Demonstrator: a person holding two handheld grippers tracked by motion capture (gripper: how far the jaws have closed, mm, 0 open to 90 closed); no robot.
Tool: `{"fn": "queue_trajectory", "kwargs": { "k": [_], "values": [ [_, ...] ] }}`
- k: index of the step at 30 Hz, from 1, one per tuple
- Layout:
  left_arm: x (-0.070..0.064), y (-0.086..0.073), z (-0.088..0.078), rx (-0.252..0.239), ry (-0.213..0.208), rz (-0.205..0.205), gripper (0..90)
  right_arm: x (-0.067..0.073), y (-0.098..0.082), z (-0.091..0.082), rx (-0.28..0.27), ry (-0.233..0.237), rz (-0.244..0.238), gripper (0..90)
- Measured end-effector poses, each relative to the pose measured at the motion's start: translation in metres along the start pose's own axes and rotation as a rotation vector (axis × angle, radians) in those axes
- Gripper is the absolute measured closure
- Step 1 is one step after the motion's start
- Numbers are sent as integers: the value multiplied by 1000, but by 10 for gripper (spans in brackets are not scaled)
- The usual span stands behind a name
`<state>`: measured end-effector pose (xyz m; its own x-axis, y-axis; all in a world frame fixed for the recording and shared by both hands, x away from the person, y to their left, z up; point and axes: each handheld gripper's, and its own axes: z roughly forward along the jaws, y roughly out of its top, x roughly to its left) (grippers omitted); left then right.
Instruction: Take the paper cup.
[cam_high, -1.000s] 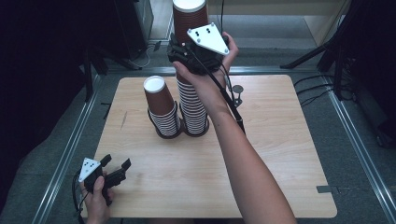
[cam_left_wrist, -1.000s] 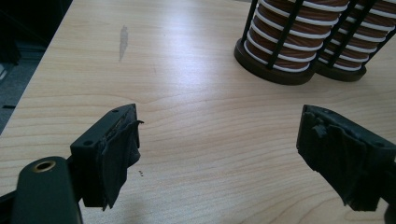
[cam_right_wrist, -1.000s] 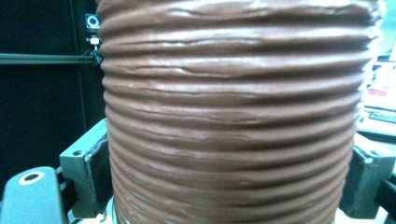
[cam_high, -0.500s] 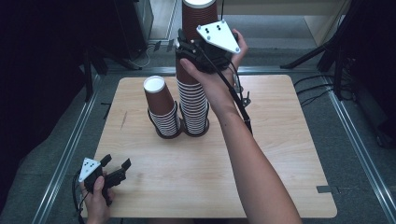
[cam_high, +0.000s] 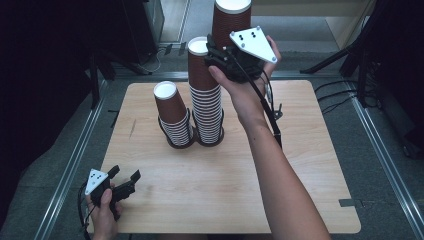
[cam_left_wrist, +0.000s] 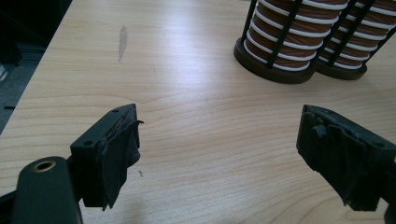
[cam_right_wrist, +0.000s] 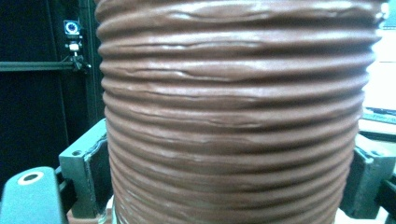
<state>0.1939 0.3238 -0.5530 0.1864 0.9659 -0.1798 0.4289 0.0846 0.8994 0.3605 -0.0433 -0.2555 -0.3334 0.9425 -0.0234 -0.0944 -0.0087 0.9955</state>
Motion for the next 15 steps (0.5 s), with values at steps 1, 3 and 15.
{"fn": "queue_trajectory", "kwargs": {
  "k": [1, 3, 15],
  "values": [
    [0, 0, 0, 0, 0, -1, 131, -2, -1, -1, 1, -3, -1, 112],
    [0, 0, 0, 0, 0, -3, 131, -6, -3, -3, 5, -10, -1, 112],
    [-1, 0, 0, 3, 2, 4, 132, -25, -14, -13, 15, -25, 5, 112]
  ]
}}
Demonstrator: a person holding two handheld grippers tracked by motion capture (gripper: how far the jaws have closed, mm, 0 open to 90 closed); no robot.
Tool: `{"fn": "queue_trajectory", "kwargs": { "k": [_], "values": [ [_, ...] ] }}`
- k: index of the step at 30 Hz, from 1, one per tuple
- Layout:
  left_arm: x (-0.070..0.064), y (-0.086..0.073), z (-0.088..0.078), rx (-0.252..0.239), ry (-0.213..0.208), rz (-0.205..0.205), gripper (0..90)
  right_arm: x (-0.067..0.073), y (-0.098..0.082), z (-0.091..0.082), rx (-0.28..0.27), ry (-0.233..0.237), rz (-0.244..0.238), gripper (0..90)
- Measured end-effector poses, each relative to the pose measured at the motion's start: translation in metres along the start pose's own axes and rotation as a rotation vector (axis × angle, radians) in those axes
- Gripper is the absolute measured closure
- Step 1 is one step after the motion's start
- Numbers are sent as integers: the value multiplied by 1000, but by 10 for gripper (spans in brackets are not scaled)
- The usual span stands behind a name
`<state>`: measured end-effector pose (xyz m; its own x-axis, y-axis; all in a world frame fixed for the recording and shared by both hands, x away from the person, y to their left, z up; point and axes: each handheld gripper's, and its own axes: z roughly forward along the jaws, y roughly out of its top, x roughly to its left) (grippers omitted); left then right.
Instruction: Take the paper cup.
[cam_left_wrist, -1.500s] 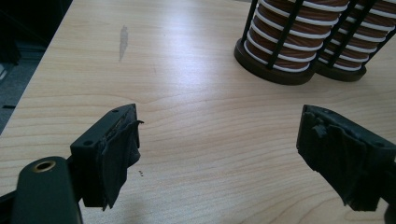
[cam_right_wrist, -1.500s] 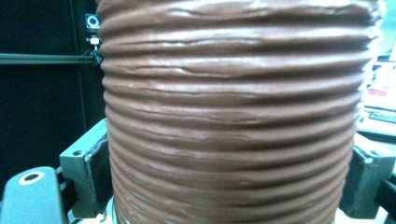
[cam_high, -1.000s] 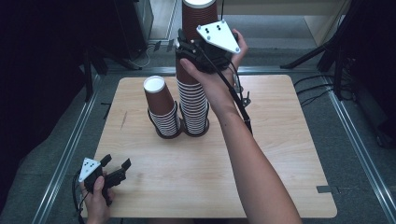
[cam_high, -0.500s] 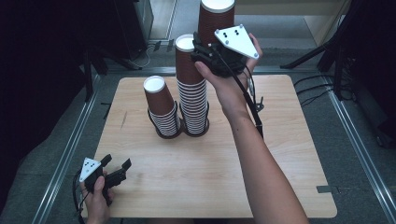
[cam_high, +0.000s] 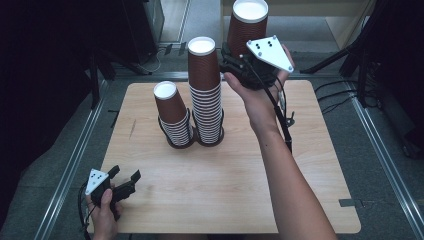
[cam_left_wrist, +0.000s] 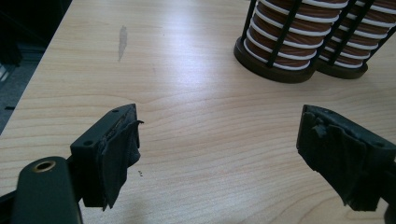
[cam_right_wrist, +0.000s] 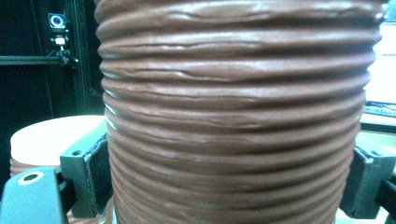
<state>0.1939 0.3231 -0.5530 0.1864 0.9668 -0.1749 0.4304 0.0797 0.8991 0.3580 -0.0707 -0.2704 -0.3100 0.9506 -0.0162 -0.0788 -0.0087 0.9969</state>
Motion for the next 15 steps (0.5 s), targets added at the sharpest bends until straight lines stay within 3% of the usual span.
{"fn": "queue_trajectory", "kwargs": {
  "k": [15],
  "values": [
    [-1, 0, 0, 0, 2, 3, 131, -16, -22, -13, 25, -10, -4, 112]
  ]
}}
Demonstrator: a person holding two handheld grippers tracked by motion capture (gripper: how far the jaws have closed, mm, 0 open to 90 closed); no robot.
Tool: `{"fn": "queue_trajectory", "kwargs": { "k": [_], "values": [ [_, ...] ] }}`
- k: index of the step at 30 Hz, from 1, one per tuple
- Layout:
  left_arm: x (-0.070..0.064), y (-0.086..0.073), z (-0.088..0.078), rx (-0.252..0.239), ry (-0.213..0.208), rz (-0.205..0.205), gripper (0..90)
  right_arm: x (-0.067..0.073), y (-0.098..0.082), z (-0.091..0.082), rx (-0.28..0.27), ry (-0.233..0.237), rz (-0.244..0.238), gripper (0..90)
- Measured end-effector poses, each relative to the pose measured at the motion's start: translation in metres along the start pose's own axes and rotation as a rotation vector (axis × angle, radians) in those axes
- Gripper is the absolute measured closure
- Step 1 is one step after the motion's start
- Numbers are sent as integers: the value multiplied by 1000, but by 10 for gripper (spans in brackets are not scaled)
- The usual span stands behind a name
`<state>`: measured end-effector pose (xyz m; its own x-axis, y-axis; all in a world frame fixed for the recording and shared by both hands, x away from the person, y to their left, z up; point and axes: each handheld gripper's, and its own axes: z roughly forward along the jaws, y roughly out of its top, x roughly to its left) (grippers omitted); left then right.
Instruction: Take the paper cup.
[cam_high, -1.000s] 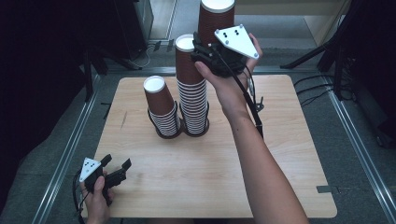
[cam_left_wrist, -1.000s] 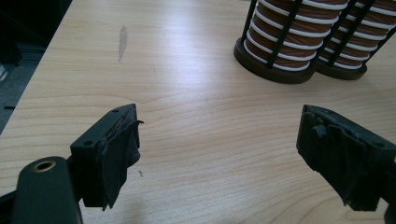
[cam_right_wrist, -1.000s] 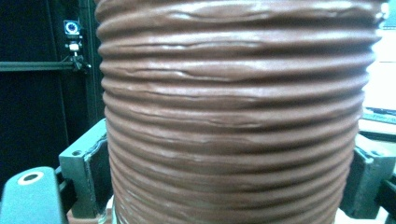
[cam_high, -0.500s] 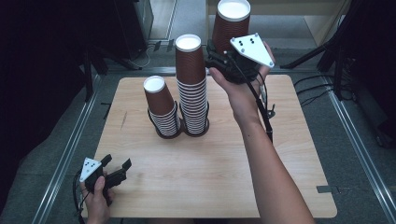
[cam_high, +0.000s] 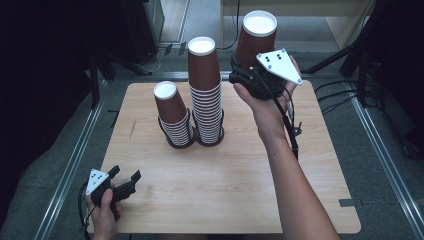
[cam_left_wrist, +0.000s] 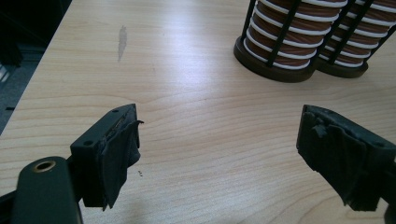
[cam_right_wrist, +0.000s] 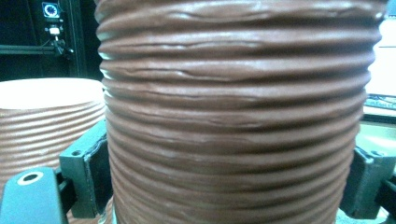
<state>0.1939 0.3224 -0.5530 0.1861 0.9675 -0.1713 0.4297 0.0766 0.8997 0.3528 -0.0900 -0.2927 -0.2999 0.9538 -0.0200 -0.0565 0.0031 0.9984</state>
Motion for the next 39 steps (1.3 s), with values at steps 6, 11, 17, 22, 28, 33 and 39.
{"fn": "queue_trajectory", "kwargs": {
  "k": [6, 11, 17, 22, 28, 33, 39],
  "values": [
    [0, 0, 0, 0, 2, 0, 131, -3, -7, -6, 3, -2, -10, 112],
    [0, 0, 0, 0, 2, 0, 131, -6, -18, -11, 14, 0, -5, 112],
    [0, 0, 0, 1, 2, 4, 131, -13, -31, -19, 23, -13, 25, 113],
    [0, 0, 0, 0, 5, 4, 131, -18, -42, -23, 29, -14, 14, 114],
    [-1, 0, 0, 0, 5, 4, 131, -23, -54, -29, 36, -18, 12, 115],
    [-1, 0, 0, 0, 6, 4, 131, -28, -64, -34, 46, -23, 13, 115],
    [0, 0, 0, -1, 7, 1, 131, -34, -78, -42, 52, -12, 6, 117]
  ]
}}
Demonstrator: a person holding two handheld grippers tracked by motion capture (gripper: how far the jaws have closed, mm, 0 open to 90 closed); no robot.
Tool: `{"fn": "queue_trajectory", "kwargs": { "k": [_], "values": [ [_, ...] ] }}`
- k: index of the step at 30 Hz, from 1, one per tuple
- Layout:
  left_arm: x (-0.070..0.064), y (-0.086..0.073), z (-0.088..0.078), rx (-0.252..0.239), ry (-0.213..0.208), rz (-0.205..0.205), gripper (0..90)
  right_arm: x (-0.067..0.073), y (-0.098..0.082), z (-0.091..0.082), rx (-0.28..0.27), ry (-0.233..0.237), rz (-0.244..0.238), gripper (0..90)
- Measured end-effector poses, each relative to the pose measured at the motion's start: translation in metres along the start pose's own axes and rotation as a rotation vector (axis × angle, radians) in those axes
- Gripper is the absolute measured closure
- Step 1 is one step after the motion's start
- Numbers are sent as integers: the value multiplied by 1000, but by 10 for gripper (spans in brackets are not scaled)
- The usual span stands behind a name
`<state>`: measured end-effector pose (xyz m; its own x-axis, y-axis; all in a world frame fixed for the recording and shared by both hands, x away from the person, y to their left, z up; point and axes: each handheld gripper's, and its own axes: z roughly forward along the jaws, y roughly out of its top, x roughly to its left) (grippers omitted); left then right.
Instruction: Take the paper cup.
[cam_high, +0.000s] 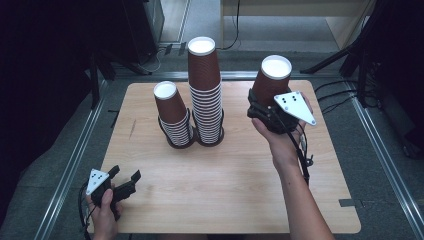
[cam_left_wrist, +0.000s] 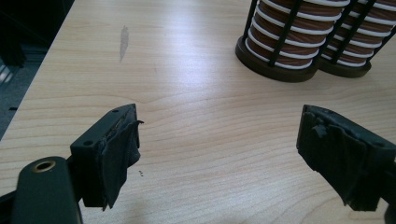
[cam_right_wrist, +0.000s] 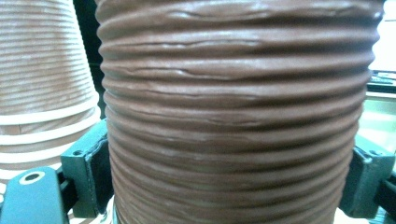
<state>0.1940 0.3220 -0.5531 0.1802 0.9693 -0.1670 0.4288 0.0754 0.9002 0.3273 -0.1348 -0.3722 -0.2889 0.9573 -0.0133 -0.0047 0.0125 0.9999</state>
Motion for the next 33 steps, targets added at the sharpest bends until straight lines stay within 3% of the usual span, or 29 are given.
{"fn": "queue_trajectory", "kwargs": {
  "k": [14, 21, 27, 33],
  "values": [
    [-2, 0, 1, 8, 14, 20, 131, -23, -28, -19, 18, -16, 28, 117],
    [-4, 1, 1, 18, 19, 34, 131, -29, -41, -29, 35, -20, 5, 117],
    [-5, 3, 1, 27, 36, 50, 130, -36, -57, -40, 51, 0, 15, 119],
    [-16, 12, 5, 14, 15, 65, 87, -40, -77, -49, 88, 19, -6, 119]
  ]
}}
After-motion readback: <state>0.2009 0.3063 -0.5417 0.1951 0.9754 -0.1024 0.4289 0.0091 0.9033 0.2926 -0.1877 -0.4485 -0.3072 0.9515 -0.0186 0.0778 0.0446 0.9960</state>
